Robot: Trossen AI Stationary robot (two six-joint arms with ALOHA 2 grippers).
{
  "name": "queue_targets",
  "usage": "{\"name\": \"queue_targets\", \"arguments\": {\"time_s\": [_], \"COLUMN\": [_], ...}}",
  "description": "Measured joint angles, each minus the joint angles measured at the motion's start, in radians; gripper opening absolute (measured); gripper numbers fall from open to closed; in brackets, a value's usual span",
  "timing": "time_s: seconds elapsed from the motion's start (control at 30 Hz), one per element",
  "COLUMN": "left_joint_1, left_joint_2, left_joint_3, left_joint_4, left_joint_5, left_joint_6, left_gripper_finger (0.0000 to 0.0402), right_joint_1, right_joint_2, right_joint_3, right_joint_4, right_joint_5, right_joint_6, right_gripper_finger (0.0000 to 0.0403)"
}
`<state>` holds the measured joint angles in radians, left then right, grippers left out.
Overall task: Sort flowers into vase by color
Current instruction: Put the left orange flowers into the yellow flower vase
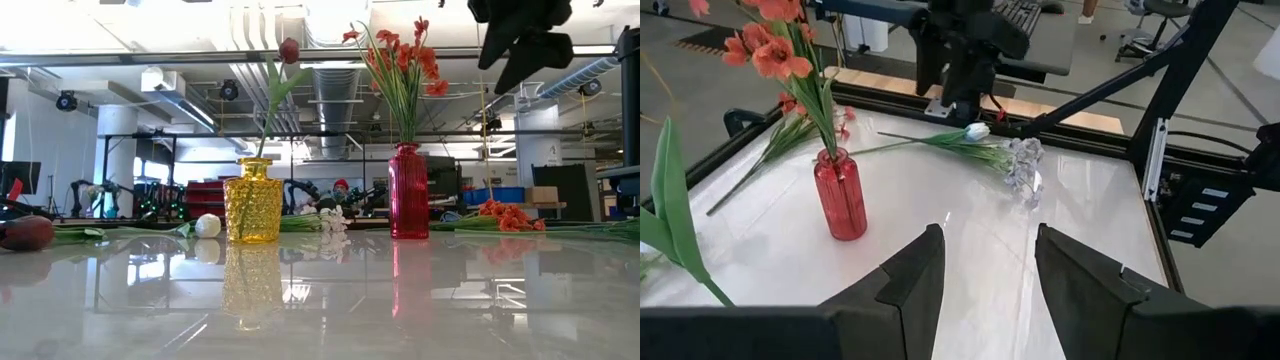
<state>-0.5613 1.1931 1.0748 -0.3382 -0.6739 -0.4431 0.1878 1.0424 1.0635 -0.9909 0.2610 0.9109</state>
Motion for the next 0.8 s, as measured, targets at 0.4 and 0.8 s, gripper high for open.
{"name": "queue_targets", "arguments": {"time_s": [0.4, 0.8], "left_joint_1": [0.000, 0.000], "left_joint_2": [0.000, -0.004], "left_joint_3": [0.000, 0.020], "left_joint_4": [0.002, -0.059], "left_joint_5": [0.000, 0.013], "left_joint_6": [-0.015, -0.144], "left_gripper_finger": [0.0146, 0.0146], "right_joint_1": [0.100, 0.170], "right_joint_2": [0.006, 0.006], "right_joint_3": [-0.079, -0.173], "right_joint_4": [0.000, -0.002], "right_joint_5": [0.001, -0.088], "right_joint_6": [0.107, 0.163], "right_gripper_finger": [0.0255, 0.0248]}}
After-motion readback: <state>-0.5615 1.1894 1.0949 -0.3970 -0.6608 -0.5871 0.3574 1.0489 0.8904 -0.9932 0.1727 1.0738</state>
